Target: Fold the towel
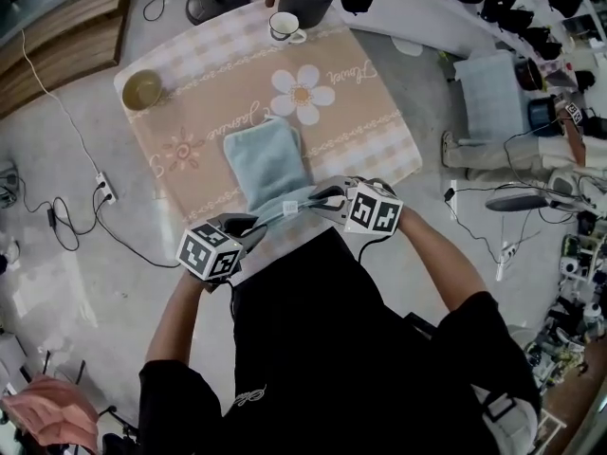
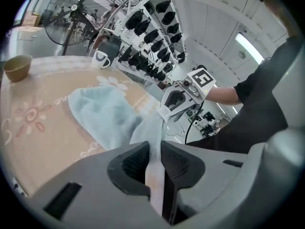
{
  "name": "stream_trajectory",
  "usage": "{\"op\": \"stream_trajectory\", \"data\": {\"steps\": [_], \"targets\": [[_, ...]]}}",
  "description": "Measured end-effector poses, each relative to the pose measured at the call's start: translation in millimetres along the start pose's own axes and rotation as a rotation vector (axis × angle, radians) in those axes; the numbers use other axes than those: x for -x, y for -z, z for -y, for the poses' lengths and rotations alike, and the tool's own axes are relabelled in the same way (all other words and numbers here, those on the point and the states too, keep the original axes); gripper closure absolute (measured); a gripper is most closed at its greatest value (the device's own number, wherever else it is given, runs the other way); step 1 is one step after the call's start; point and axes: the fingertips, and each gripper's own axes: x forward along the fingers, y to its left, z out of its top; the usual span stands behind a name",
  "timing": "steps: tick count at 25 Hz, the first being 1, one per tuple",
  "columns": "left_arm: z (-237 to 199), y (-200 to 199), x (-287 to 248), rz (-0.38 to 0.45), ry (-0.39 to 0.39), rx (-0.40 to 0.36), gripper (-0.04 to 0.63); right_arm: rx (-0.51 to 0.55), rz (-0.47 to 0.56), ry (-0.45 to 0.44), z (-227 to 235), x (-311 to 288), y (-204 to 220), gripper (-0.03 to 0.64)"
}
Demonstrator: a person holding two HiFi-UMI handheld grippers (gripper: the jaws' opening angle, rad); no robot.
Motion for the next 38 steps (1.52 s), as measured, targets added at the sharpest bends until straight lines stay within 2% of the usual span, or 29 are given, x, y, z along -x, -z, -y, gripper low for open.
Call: {"op": "stream_trajectory", "data": {"steps": [6, 12, 17, 34, 38], "targets": [[-41, -41, 18, 0.057, -0.098, 0.030, 0.517, 0.038, 0.023, -0.002, 44, 2, -24, 0.561], [-74, -66, 22, 0.082, -0.058, 0.118, 0.517, 0.081, 0.006, 0.009, 85, -1, -37, 0.561], [-98, -86, 24, 0.106, -0.086, 0.130, 0.517, 0.078, 0.018, 0.015, 116, -3, -46, 0.561], [-160, -116, 20, 0.155, -0.212, 0.156, 0.516, -0.027, 0.030, 0.089, 189, -32, -47, 0.561], [-169, -124, 24, 0.249, -0.254, 0.176, 0.515, -0.088, 0.051, 0.150, 202, -38, -46, 0.561]]}}
